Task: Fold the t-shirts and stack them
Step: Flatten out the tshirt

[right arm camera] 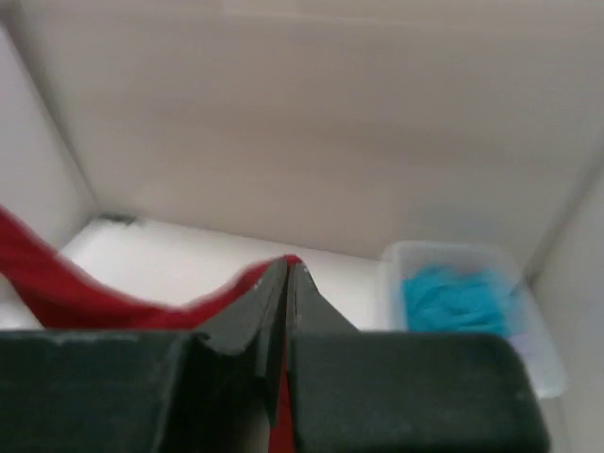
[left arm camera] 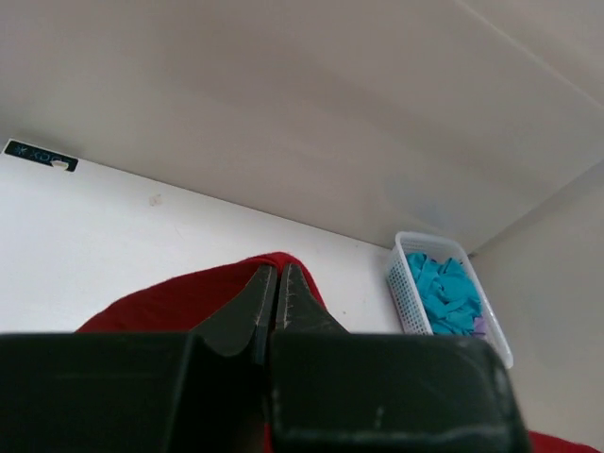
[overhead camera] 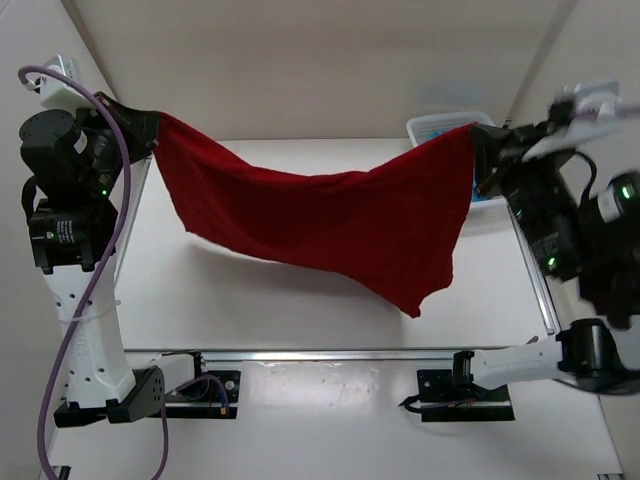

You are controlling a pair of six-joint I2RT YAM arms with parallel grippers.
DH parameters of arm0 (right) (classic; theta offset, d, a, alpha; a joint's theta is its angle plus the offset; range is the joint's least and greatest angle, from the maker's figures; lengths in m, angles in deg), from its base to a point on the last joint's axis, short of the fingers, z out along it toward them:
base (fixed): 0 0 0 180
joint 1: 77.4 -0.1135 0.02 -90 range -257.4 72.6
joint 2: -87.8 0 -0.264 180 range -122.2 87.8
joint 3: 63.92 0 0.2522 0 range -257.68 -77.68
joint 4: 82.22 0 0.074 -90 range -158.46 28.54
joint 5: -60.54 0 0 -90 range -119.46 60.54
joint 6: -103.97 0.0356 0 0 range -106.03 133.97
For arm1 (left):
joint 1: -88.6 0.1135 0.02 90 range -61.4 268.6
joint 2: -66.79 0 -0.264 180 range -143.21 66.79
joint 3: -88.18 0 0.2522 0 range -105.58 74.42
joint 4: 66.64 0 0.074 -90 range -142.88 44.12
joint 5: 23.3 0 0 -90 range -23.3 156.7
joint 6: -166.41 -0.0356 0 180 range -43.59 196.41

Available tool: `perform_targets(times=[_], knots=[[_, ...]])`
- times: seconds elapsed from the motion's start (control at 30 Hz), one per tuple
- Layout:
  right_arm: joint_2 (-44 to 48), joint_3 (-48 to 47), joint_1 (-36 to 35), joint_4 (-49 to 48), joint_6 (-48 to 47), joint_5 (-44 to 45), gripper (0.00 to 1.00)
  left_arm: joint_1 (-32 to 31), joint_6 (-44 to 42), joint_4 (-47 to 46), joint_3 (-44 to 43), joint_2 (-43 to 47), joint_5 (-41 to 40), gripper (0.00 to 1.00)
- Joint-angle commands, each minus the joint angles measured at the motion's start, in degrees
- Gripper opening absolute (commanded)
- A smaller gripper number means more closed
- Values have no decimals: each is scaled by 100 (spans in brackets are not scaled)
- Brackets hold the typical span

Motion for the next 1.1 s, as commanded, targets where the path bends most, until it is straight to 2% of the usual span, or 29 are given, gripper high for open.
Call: perform_targets(times=[0.0, 0.03, 0.07, 0.1, 0.13, 0.17, 0.2, 0.23, 0.27, 0.3, 0.33, 0.37, 0.4, 0.5, 0.6, 0.67, 0.73, 0.77, 0.8, 0.83, 0.87, 0.93, 0.97, 1.07], knots=[[550, 2354, -2006, -9550, -6856, 2139, 0, 106, 53, 204, -122, 66, -59, 0], [203, 1970, -1538, -8599, -6755, 2136, 0, 159, 149, 125, 53, 109, 55, 0], [-44, 1209, -812, -5979, -4805, 1840, 0, 133, 202, -85, 386, 58, 56, 0], [-159, 966, -683, -5353, -4324, 1698, 0, 89, 203, -191, 589, 57, 30, 0], [-300, 798, -890, -5686, -4615, 1740, 0, 37, 246, -393, 957, 40, 82, 0], [-301, 1232, -918, -6629, -5375, 1671, 0, 80, 255, -508, 1247, -13, 178, 0], [-318, 1393, -884, -6882, -5539, 1618, 0, 89, 273, -535, 1398, -92, 248, 0], [-458, 1481, -718, -6276, -5210, 1583, 0, 63, 308, -701, 1757, -92, 249, 0], [-546, 1387, -142, -4581, -3806, 1243, 0, -59, 317, -911, 2030, -101, 275, 0], [-634, 1246, 307, -3694, -2443, 1022, 0, -104, 300, -1000, 2163, -49, 32, 0], [-826, 1184, 669, -2154, -1777, 219, 0, -296, 247, -1045, 2356, -57, -66, 0], [-915, 1088, 1307, -1042, -648, -659, 0, -315, 177, -1089, 2445, -22, -111, 0], [-1029, 1209, 1906, -527, -2, -1738, 0, -263, 133, -1150, 2646, 4, -42, 0], [-1056, 1894, 2910, -425, 549, -3134, 0, -87, 27, -1247, 3165, 83, -6, 0], [-1555, 1896, 3876, -311, 647, -4679, 0, -156, -35, -1509, 3797, -39, -76, 0], [-2108, 1519, 4353, -196, 664, -5289, 0, -218, 27, -1791, 3905, -467, -207, 0], [-2830, 478, 4880, -118, 638, -5561, 0, -280, 167, -1862, 3555, -1089, -200, 0], [-3433, 2, 4995, -56, 655, -5589, 0, -289, 202, -1845, 3092, -1555, -147, 0], [-4161, -1152, 5162, 23, 690, -5590, 0, -315, 342, -1854, 2557, -1743, -68, 0], [-4473, -2233, 5311, -29, 795, -5807, 0, -324, 500, -1932, 2029, -2075, 150, 0], [-4580, -2288, 5478, -308, 909, -6001, 0, -333, 606, -1985, 1763, -2270, 187, 0], [-4345, -1903, 5812, -1387, 1628, -6503, 0, -481, 765, -1846, 440, -2490, 57, 0], [-4266, -1980, 5892, -1592, 1753, -6573, 0, -482, 783, -1758, 102, -2666, 12, 0], [-3862, -2122, 5902, -2872, 1623, -6408, 0, 52, 1177, -2019, -910, -2720, 318, 0]])
